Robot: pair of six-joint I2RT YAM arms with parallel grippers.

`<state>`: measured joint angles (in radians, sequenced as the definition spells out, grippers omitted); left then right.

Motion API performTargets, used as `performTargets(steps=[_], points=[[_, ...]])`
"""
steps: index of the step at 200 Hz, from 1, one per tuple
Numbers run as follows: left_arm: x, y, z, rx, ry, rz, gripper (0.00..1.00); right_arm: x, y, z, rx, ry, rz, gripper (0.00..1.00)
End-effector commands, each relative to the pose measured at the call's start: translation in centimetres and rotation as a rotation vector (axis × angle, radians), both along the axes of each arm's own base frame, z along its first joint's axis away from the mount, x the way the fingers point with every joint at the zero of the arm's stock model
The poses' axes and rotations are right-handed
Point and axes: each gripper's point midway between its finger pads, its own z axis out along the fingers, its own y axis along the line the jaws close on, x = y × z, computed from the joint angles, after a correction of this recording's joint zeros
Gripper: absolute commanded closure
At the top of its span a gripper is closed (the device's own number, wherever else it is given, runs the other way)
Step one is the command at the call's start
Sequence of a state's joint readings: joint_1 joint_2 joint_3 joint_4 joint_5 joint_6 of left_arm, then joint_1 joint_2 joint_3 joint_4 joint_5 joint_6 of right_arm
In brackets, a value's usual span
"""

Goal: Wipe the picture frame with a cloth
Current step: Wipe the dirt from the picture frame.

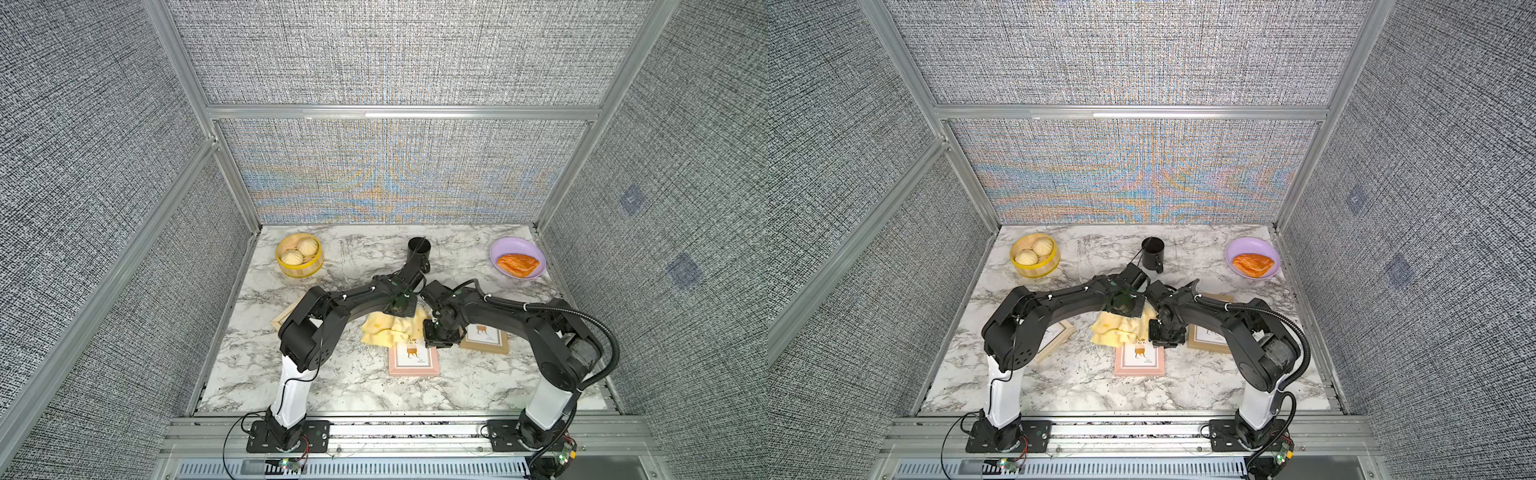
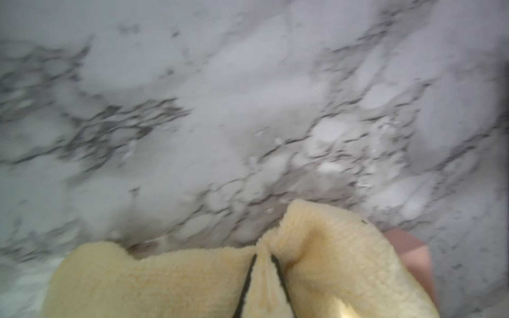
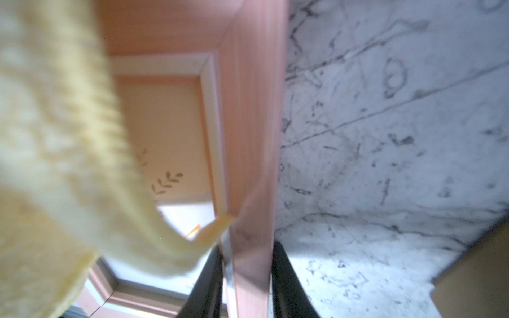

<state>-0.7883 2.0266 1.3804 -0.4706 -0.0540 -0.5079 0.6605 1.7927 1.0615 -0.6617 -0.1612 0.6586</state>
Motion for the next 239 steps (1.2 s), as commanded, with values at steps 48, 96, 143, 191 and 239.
performTargets(steps=[48,96,143,191,239], points=[[-6.5,-4.1,-0.6,-0.145,0.219,-0.193,1.0,-0.2,-2.8,-1.4,-0.138,-0.005,-0.007,0.86],[-9.0,-7.8,-1.3,-0.19,0.282,-0.281,1.0,0.2,-2.6,-1.0,-0.144,-0.009,-0.005,0.86],[-8.8,-2.2,-3.4,0.05,0.267,-0.212,1.0,-0.2,-3.7,-1.0,-0.189,0.003,-0.019,0.87],[-7.7,4.9,-3.1,0.204,0.234,-0.131,1.0,-0.9,-5.2,-1.4,-0.208,0.025,-0.041,0.87],[-8.4,3.6,-2.1,0.094,0.268,-0.167,1.0,-0.4,-4.5,-1.2,-0.195,0.019,-0.042,0.87]])
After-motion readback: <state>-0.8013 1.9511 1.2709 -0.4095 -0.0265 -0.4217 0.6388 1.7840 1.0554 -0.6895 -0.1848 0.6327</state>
